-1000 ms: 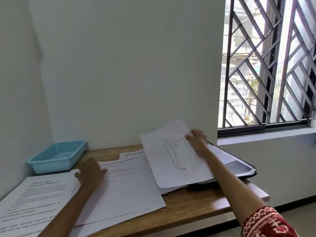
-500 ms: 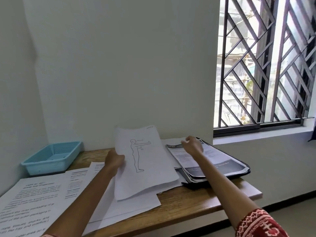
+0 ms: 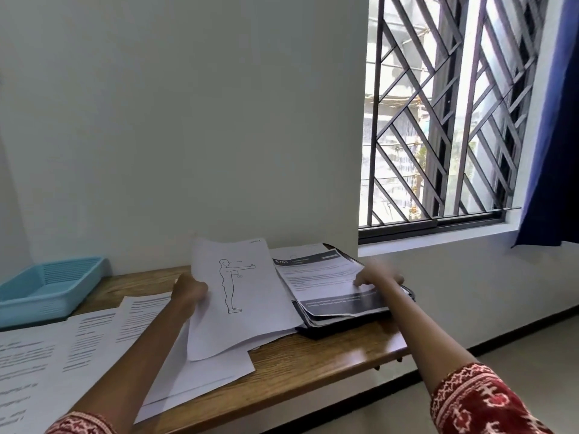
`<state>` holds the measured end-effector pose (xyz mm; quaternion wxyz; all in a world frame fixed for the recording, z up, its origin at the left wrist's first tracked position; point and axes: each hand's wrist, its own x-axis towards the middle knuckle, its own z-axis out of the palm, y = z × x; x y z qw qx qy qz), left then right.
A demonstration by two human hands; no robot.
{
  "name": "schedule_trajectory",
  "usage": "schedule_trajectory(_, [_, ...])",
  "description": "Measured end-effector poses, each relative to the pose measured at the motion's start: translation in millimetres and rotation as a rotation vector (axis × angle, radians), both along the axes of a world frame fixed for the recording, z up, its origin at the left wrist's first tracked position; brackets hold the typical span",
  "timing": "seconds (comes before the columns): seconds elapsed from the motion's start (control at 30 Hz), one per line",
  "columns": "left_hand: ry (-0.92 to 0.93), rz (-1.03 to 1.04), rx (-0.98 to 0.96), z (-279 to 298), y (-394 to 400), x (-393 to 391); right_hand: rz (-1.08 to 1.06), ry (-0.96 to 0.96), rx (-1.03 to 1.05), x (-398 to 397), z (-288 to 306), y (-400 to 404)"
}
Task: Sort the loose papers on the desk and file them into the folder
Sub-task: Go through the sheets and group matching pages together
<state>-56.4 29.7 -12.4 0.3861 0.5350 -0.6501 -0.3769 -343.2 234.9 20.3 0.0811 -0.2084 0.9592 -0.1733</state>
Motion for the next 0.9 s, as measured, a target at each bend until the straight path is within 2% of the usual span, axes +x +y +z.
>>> schedule_trajectory(0.1, [-0.033,0.006,-0.006,-1,0,-3,-0.027,-0.085,-0.072,-8,0,3])
schedule_trajectory(0.4, [0.02,-0.033,0.065,6,-3,-12,-0.004,-0.056,-0.391,-23,13,13])
schedule_trajectory(0.6, [0.021,-0.042,0.012,15,-1,-34,0.053,-0.067,-0.546,-41,37,24])
schedule_trajectory(0.67, [0.015,-0.047,0.014,17,1,-41,0.061,-0.083,-0.643,-47,42,29])
schedule_trajectory(0.77, [-0.003,-0.062,0.009,22,1,-53,0.036,-0.006,-0.8,-55,48,35])
schedule_trajectory(0.9, [-0.058,-0.097,-0.012,33,7,-77,-0.106,0.059,-1.042,-62,51,36])
